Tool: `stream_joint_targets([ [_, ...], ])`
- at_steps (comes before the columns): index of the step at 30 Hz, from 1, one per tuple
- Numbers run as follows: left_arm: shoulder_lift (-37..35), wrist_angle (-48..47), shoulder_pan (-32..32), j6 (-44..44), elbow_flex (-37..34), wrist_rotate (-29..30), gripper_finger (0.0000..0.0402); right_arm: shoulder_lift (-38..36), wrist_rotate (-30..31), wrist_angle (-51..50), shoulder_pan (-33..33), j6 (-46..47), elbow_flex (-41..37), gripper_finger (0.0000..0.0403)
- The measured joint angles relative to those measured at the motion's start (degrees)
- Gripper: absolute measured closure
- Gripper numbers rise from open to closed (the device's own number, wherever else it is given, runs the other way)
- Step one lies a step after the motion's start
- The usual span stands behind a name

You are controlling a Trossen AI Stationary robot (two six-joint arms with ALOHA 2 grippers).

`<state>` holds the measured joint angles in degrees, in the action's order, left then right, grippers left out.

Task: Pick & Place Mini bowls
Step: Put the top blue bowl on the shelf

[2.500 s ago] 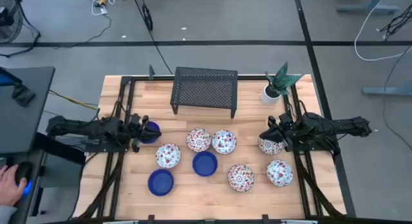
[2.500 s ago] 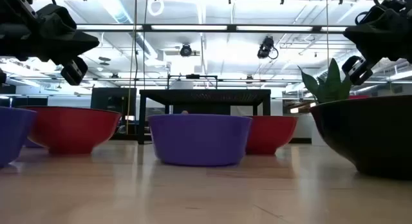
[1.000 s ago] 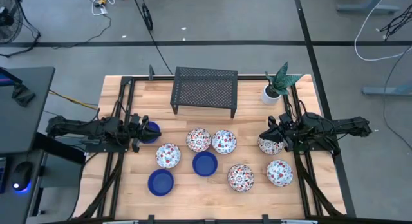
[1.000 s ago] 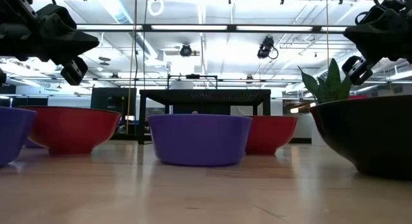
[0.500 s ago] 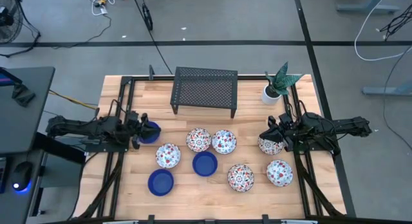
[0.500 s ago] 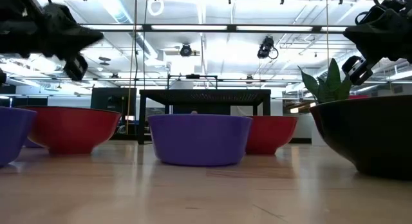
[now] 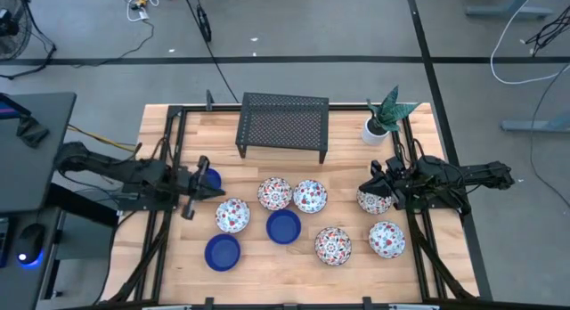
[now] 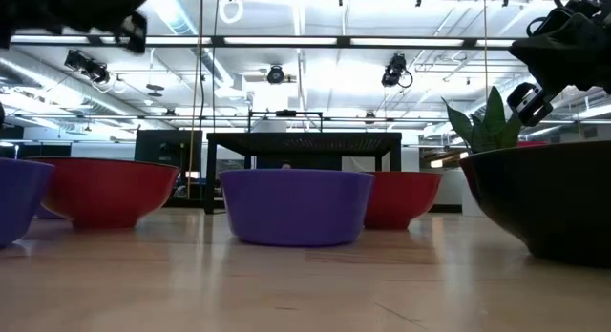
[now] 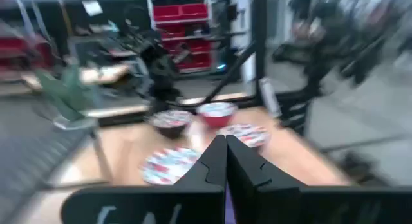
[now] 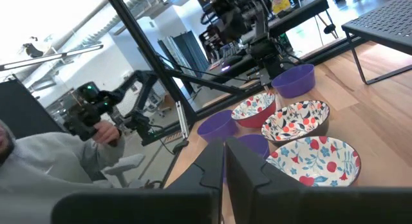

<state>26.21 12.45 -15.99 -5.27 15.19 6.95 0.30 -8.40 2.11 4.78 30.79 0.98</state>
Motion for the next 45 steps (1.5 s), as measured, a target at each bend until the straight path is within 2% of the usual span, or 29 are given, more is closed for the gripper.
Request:
stream_joint_targets([
  [3, 6.99, -4.38, -1.75, -0.41, 6.39, 7.34, 0.0397, 0.0, 0.02, 0.0, -0.02, 0.0, 0.0, 0.0382],
  [5, 11.24, -15.13, -2.55, 1.36, 11.71, 11.64, 0.0397, 0.0, 0.02, 0.0, -0.02, 0.0, 0.0, 0.0382],
  [8, 17.61, -34.62, -3.19, 9.11, 20.19, 15.22, 0.0396, 0.0, 0.02, 0.0, 0.0, 0.0, 0.02, 0.0382],
  [12, 24.73, -56.52, -3.19, 23.53, 28.4, 12.37, 0.0395, 0.0, 0.02, 0.0, 0.0, 0.0, 0.02, 0.0382],
  [16, 28.94, -67.82, -4.37, 33.24, 30.85, 5.65, 0.0382, 0.0, 0.02, 0.0, -0.02, 0.0, 0.0, 0.0382],
  [20, 30.97, -70.25, -7.36, 37.62, 28.37, 4.12, 0.0337, 0.0, 0.01, 0.0, -0.02, 0.0, 0.01, 0.0382],
  [26, 32.03, -69.99, -9.31, 37.84, 24.74, 6.39, 0.0245, 0.0, 0.0, 0.0, 0.0, 0.0, 0.0, 0.0382],
  [30, 32.0, -68.61, -9.29, 40.42, 21.94, 6.83, 0.0215, 0.0, 0.01, 0.0, -0.02, 0.0, 0.0, 0.0382],
  [34, 32.0, -67.2, -9.27, 43.66, 19.22, 7.68, 0.0221, 0.0, 0.01, 0.0, -0.01, 0.0, 0.01, 0.0382],
  [45, 32.34, -62.8, -9.2, 47.0, 15.14, 9.12, 0.0284, 0.0, 0.02, 0.0, 0.0, 0.0, 0.0, 0.0382],
])
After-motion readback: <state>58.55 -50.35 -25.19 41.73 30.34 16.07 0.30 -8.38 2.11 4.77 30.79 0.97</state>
